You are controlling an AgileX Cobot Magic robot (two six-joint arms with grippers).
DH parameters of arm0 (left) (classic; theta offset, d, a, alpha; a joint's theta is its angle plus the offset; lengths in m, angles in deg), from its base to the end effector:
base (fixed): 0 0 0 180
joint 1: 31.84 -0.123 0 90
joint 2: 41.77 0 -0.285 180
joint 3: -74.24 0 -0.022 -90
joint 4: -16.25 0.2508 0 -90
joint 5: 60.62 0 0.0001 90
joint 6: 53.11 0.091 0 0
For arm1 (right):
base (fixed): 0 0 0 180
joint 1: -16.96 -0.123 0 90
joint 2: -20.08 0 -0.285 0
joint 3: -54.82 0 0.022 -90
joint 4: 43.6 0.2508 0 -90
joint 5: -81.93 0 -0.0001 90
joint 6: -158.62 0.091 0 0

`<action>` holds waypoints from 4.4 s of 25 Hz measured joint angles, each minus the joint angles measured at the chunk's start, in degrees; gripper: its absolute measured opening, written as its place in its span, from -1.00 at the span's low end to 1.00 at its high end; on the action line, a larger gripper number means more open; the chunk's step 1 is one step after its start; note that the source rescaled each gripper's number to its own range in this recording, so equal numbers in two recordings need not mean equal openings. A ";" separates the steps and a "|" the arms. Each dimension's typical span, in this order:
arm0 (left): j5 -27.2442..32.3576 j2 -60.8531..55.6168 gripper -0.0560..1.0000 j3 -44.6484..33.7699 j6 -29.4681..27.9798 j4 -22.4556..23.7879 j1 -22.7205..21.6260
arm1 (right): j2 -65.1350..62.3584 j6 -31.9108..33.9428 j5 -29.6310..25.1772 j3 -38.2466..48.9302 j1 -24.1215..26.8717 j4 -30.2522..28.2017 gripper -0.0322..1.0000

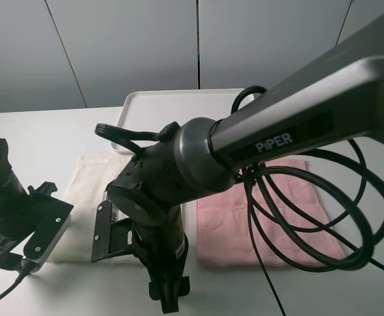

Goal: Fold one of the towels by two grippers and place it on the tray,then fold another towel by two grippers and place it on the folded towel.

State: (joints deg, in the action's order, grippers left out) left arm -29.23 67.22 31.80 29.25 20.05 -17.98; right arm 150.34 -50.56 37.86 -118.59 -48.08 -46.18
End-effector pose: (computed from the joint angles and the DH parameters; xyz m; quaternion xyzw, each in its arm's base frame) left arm 0.2216 -0.0514 0.0919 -0.7630 -0.6458 0.0001 0.0297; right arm 0.1588 0.3345 0.0816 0.7435 -0.6685 0.0172 0.0029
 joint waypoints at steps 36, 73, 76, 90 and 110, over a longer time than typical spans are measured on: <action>-4.47 -3.01 -0.86 -0.20 -4.26 -0.95 0.00 | -1.18 11.33 1.14 0.00 0.00 -4.10 -0.93; -29.80 -10.26 -0.75 -0.33 -15.45 -33.66 -6.91 | -7.52 55.80 3.25 -4.44 5.89 -26.57 -0.93; -34.81 -10.15 -0.33 -0.33 -18.75 -33.75 -6.91 | -6.32 61.21 5.13 -4.44 5.97 -31.61 -0.75; -22.86 -7.08 1.00 13.13 -29.58 -33.62 -7.47 | -5.82 71.16 4.75 -4.44 8.95 -31.83 1.00; 13.43 20.99 1.00 42.14 -76.20 1.88 -8.63 | -5.82 38.50 -0.08 -4.44 17.88 8.01 1.00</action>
State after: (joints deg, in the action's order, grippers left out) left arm -15.80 88.21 73.94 -46.95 21.93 -26.61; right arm 144.52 -12.06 37.78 -123.03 -30.20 -38.17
